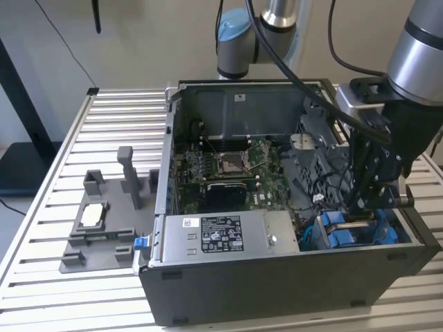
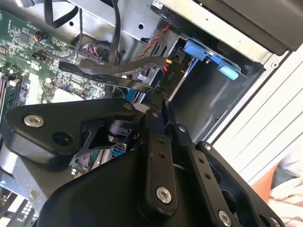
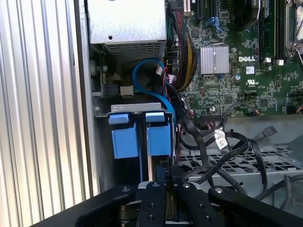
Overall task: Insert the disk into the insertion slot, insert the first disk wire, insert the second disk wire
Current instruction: 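Insert the second disk wire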
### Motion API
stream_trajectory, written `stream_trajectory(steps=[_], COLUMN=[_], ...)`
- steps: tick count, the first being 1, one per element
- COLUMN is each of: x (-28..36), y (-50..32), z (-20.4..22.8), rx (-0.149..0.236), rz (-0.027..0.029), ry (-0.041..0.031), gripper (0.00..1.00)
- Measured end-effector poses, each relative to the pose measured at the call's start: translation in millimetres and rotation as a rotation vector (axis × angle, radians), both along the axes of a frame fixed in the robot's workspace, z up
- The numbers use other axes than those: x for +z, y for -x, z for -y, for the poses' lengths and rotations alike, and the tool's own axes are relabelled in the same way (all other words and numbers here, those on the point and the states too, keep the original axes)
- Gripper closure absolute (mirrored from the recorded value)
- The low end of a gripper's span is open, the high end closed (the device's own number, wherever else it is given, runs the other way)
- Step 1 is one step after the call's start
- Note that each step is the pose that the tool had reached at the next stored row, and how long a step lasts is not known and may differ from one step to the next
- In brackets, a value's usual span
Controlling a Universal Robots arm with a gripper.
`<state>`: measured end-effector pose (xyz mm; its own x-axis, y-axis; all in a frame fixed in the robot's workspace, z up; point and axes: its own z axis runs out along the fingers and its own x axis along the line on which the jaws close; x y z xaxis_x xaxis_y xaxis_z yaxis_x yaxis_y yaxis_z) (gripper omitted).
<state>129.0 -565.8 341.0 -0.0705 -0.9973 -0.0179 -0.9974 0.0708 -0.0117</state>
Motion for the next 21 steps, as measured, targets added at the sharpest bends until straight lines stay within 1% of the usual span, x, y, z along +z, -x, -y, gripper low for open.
stream_trajectory(steps=[7, 16, 21], x=[-1.7, -1.6, -0.7], y=[0.0, 0.0, 0.0], z=[0.0, -2.1, -2.3], rx=[-0.001, -0.001, -0.001], rz=[0.0004, 0.0004, 0.0003], ry=[-0.0006, -0.0005, -0.0011], gripper=[0.84, 0.84, 0.84])
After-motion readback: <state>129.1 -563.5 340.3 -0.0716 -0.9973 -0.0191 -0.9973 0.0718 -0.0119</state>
